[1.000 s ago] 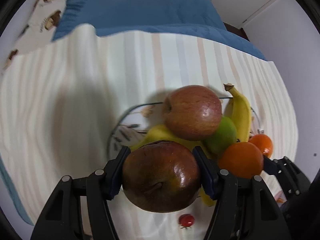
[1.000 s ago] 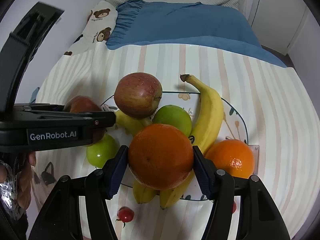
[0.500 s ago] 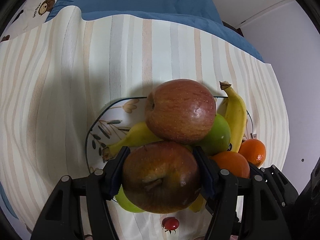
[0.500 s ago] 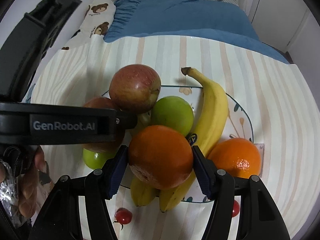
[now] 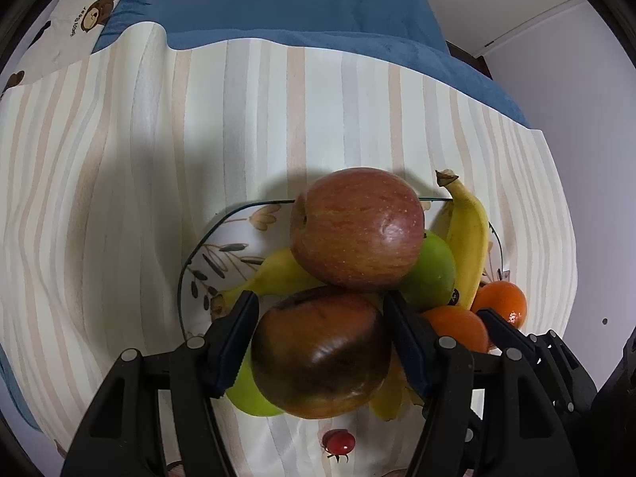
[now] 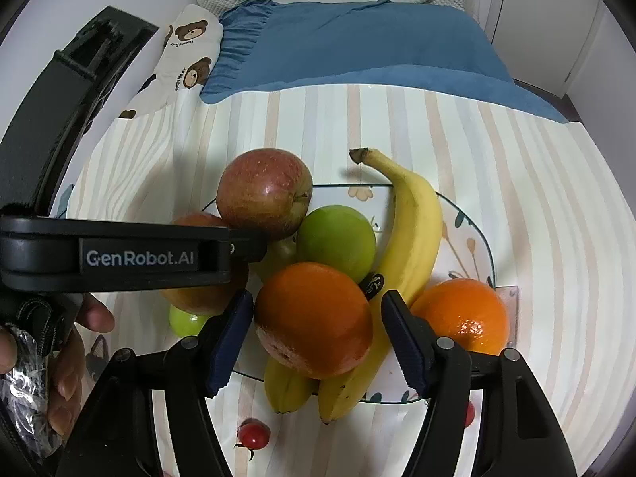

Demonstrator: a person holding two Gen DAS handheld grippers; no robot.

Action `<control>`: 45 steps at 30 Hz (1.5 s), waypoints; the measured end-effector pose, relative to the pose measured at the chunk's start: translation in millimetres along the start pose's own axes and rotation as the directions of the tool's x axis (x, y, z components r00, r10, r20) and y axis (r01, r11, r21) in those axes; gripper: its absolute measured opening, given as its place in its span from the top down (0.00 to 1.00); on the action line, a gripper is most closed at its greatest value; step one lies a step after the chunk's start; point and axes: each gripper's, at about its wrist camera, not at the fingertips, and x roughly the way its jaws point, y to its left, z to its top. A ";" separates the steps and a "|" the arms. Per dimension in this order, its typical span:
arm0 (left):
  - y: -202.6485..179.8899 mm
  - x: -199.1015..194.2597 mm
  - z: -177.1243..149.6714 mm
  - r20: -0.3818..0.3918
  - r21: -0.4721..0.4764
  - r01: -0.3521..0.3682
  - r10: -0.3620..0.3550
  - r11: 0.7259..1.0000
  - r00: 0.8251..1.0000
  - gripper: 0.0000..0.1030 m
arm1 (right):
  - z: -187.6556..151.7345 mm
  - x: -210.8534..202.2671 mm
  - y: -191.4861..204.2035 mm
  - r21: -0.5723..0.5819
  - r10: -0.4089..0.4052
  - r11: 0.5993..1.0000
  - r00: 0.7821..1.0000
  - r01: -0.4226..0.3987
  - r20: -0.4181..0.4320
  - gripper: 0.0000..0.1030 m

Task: Organize fruits
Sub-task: 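Lower the dark red apple and orange onto the plate and open both tools, then lift both tools off the plate and move toward the cherry tomatoes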

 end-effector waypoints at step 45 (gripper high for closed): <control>-23.9 -121.7 -145.9 0.410 -0.020 -0.342 0.320 0.940 0.854 0.04 | -65.9 -117.5 -13.8 0.048 -0.108 0.994 0.984 0.102 0.141 0.05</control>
